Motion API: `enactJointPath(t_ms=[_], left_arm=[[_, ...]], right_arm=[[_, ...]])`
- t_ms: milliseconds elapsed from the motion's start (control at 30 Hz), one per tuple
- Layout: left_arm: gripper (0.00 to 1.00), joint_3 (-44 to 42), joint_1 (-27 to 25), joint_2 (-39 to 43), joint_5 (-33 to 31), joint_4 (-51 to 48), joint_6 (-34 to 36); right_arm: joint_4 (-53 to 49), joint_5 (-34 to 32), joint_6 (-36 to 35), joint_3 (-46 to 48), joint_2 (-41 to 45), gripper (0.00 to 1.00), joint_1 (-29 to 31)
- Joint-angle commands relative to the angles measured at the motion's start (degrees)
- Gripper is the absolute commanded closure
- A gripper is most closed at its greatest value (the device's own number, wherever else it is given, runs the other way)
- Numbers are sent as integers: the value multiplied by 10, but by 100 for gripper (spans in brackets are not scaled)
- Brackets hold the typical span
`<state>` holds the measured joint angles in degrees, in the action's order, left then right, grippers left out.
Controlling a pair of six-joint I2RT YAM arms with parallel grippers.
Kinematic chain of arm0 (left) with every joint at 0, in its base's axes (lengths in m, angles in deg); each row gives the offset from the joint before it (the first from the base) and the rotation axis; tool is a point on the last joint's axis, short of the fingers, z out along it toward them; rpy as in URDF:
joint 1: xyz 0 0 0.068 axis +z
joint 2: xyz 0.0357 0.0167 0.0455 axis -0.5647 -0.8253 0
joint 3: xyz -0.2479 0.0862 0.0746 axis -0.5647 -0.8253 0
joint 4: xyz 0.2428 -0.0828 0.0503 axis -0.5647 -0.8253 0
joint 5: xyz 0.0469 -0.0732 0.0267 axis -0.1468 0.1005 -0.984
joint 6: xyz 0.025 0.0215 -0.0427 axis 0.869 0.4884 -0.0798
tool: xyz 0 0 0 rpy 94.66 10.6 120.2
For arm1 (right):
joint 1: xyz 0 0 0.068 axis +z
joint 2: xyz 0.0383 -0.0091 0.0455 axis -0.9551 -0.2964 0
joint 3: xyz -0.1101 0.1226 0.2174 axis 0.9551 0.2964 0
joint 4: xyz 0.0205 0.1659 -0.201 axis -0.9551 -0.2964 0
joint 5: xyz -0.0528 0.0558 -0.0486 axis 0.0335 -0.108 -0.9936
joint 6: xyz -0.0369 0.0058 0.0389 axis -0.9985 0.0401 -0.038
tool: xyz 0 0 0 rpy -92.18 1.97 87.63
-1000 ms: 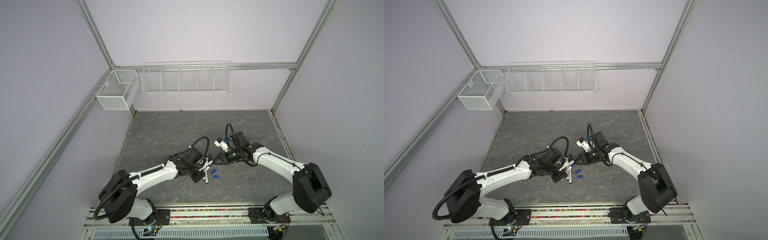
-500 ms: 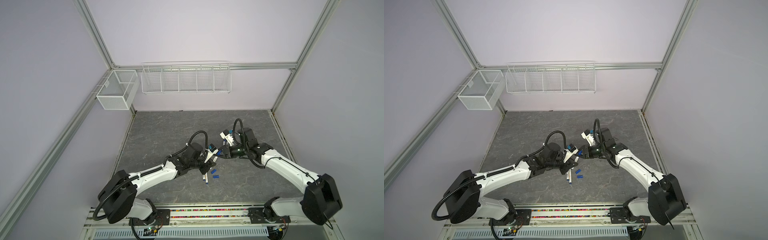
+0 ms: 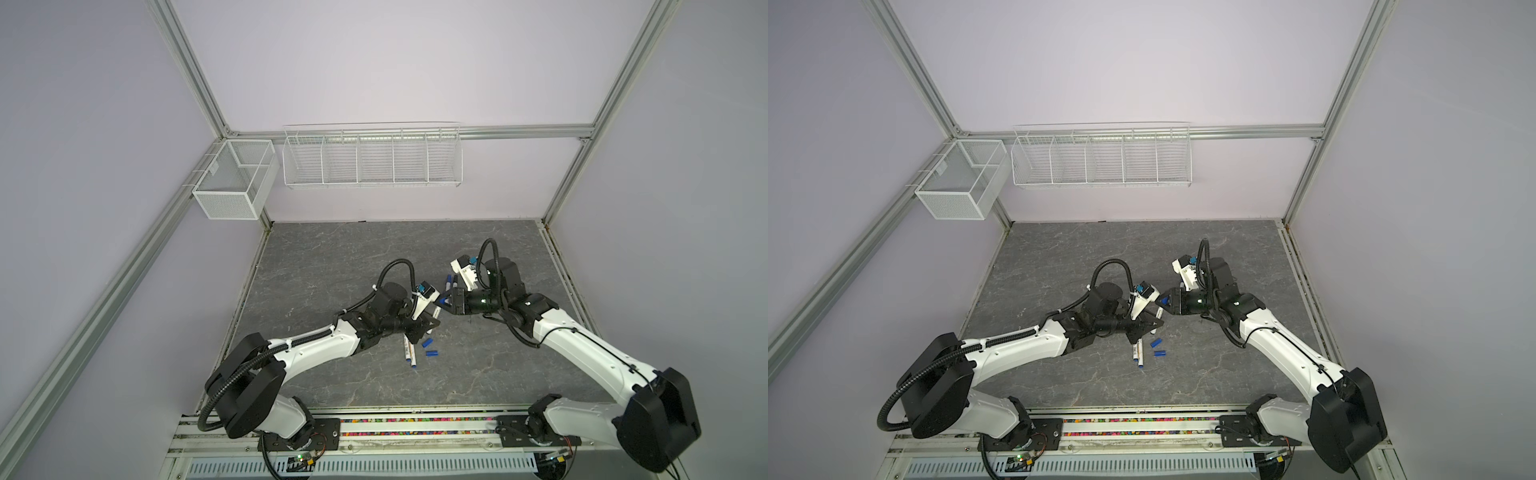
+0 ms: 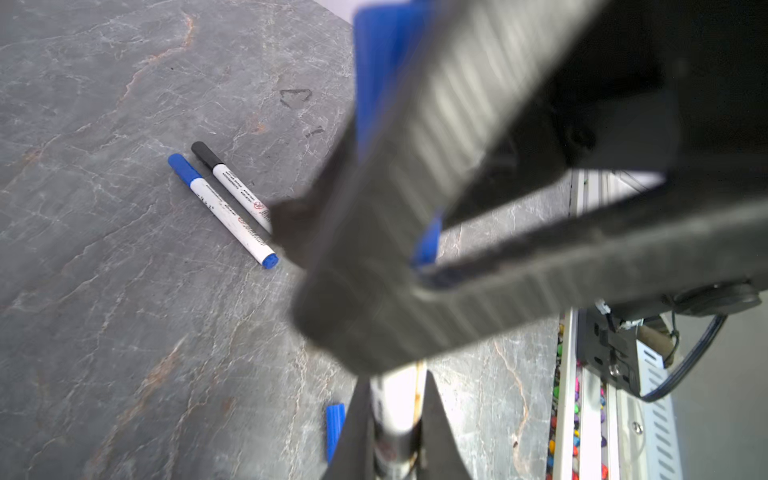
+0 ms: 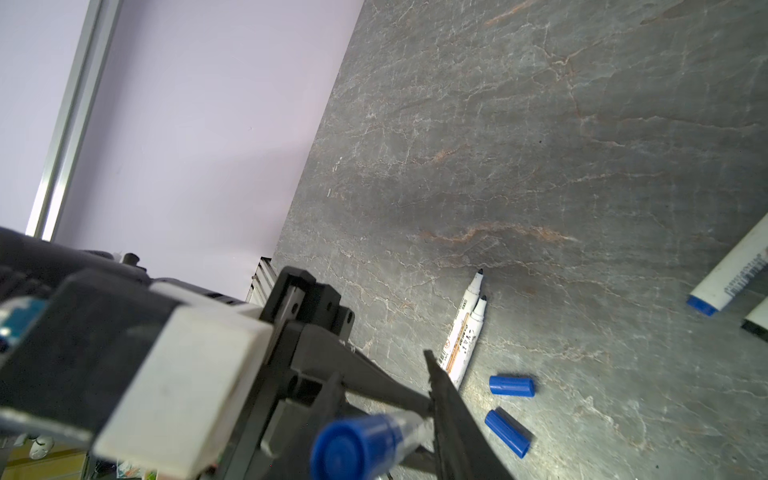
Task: Insert the pens into the pen caps
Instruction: 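Open the right gripper off the blue cap and shift it along the capped marker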
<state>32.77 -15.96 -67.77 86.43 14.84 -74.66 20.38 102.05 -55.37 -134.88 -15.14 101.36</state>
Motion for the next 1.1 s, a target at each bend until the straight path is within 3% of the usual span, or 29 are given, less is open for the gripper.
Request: enactJointPath(t_ms=[0, 233, 433, 500, 667, 833, 1067], left_arm=[[100, 5, 12, -4, 18, 54, -27], [100, 14, 16, -21, 36, 61, -32], [98, 5, 16, -20, 36, 52, -27], [100, 2, 17, -20, 40, 51, -26], [100, 4, 16, -20, 42, 50, -25], [100, 9, 16, -24, 46, 48, -26], [100, 8, 16, -19, 36, 44, -26]], right_arm=[[-3, -19, 9, 19, 6, 68, 1], [2, -35, 11, 18, 4, 84, 1], [14, -44, 27, 11, -11, 89, -13], [18, -38, 26, 5, -18, 88, -14], [25, -20, 27, -6, -39, 74, -8], [32, -13, 25, -24, -47, 72, 7], [-33, -120, -1, 6, 10, 71, 8]])
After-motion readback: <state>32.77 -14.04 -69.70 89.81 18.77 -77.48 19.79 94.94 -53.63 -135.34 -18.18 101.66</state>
